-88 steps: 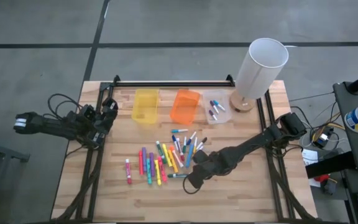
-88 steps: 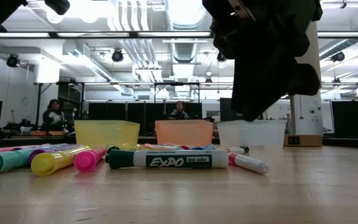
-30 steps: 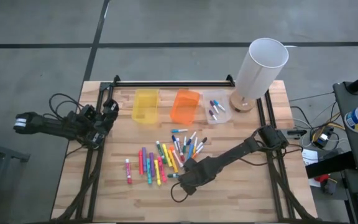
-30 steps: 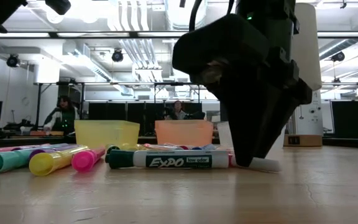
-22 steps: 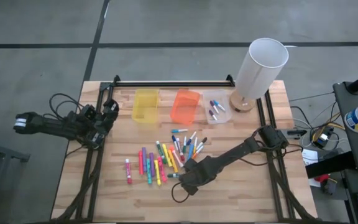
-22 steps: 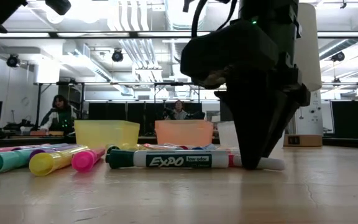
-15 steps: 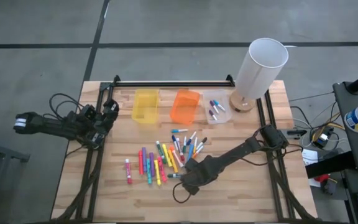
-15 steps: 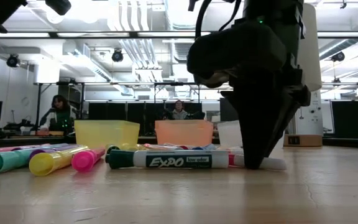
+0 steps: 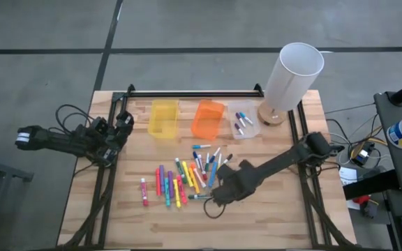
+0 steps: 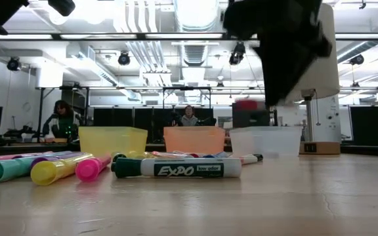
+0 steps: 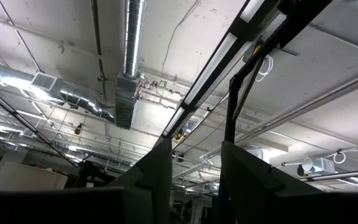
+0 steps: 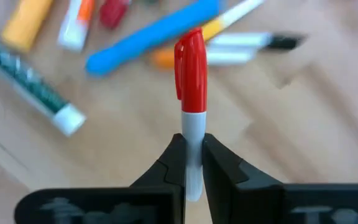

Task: Pick & Place Markers
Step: Put the red mini marker into the white bin

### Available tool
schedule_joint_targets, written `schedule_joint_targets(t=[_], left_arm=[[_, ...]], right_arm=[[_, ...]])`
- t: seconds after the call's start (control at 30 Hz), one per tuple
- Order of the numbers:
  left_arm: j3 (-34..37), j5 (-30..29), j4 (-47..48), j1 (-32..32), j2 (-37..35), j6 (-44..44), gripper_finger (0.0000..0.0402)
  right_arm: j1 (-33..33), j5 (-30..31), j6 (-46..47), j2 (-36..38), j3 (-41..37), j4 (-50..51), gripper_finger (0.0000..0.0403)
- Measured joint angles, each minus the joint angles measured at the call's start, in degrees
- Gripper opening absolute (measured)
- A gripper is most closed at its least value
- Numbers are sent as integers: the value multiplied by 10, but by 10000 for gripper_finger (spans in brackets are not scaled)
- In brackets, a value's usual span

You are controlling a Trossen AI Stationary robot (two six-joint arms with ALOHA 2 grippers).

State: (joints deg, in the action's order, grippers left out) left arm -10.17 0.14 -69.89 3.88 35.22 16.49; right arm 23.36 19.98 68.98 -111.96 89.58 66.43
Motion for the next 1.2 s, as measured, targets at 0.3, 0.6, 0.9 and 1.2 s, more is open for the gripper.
schedule_joint_targets(t=[0.3,0.6,0.9,1.2], left_arm=[[0,1,0,0,0,0,133],[0,2,0,0,0,0,133],[0,5,0,0,0,0,133],[0,5,0,0,0,0,133]], right_arm=[[-55,74,6,91,-20,52,23],[-143,72,-61,107,-24,58,23],[-230,67,-100,111,-25,77,23],[-319,65,-125,111,-56,74,23]])
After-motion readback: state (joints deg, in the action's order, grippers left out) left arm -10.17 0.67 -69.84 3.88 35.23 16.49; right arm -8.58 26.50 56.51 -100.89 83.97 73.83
